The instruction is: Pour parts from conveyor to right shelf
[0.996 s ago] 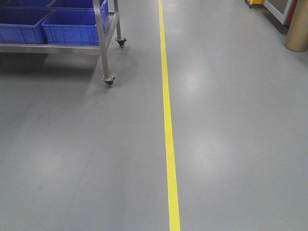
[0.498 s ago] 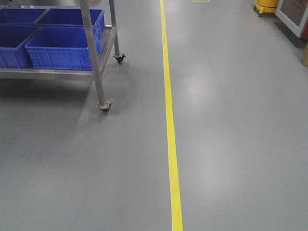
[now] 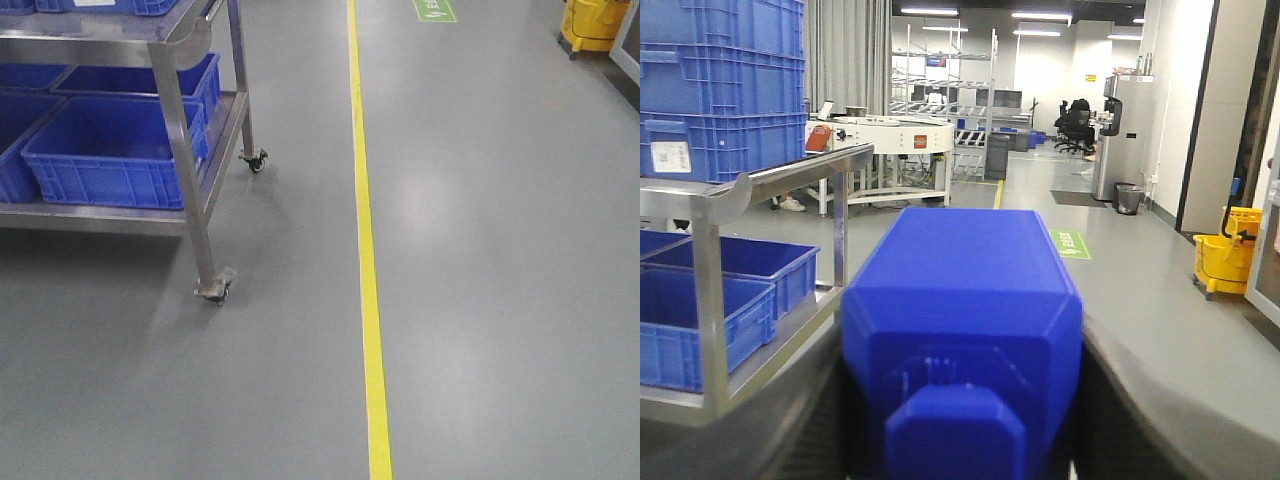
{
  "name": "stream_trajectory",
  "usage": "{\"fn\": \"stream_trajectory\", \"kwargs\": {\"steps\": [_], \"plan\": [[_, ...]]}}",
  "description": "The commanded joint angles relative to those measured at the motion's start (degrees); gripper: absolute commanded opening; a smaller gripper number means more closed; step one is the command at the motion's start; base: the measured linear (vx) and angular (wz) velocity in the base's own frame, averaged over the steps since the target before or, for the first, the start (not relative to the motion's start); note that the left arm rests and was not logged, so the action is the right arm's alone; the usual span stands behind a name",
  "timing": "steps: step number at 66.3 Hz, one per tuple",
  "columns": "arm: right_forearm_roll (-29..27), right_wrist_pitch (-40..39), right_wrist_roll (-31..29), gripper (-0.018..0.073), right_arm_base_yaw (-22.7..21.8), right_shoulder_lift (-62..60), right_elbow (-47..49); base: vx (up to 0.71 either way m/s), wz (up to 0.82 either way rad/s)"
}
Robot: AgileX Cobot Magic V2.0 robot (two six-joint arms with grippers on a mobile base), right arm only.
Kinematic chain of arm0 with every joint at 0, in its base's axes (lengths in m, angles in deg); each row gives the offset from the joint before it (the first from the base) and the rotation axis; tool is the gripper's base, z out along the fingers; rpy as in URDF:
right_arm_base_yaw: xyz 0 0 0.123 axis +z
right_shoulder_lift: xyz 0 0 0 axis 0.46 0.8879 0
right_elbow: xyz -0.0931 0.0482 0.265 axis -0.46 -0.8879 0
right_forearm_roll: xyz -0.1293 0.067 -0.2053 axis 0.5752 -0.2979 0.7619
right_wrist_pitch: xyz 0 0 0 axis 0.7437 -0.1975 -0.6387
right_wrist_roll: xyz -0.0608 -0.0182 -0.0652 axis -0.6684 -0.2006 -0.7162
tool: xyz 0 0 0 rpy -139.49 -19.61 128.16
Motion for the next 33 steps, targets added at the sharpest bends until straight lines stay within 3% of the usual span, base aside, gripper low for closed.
{"fn": "stream_trajectory", "kwargs": {"steps": [1, 33], "plan": [[0.0, -4.5, -0.5, -0.0008, -0.3, 0.9, 1.6, 0.60, 0.03], [0.0, -4.5, -0.5, -0.0008, -0.3, 0.9, 1.6, 0.52, 0.13]]}}
